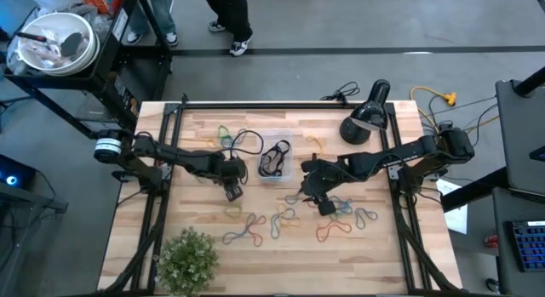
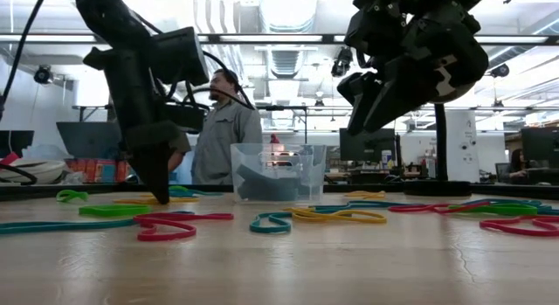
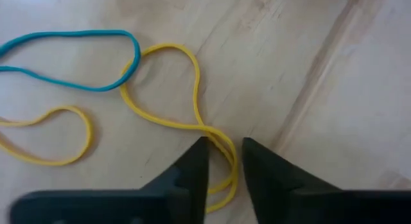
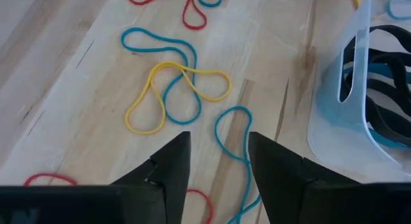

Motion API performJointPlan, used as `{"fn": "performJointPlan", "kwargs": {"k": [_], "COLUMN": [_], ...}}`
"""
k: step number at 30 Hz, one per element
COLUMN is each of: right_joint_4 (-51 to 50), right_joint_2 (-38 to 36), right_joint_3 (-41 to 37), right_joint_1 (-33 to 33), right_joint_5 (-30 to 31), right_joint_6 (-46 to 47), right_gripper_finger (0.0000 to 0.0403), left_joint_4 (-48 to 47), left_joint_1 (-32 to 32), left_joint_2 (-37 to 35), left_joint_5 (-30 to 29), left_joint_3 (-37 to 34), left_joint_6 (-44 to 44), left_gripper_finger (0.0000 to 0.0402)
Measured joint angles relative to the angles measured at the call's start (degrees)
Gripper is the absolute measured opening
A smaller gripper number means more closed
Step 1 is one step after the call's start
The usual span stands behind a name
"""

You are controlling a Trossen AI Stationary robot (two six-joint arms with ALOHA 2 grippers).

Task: Pick and place rubber bands into bin
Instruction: Put the yellow rubber band into the transparent bin

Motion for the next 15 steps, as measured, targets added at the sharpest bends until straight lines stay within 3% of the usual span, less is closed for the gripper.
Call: {"fn": "performJointPlan", "kwargs": {"k": [4,15], "right_joint_4": [0.0,0.0], "right_joint_2": [0.0,0.0], "right_joint_3": [0.0,0.0], "right_joint_1": [0.1,0.2], "right_joint_5": [0.0,0.0], "right_joint_6": [0.6,1.2], "right_gripper_finger": [0.0143,0.0129], "left_joint_4": [-0.1,-1.4], "left_joint_1": [0.1,-2.8], "left_joint_2": [0.0,-2.4], "left_joint_5": [1.1,3.4], "left_joint_3": [0.0,3.2], "left_joint_6": [0.0,4.7], "left_gripper_finger": [0.0007,0.0000]}}
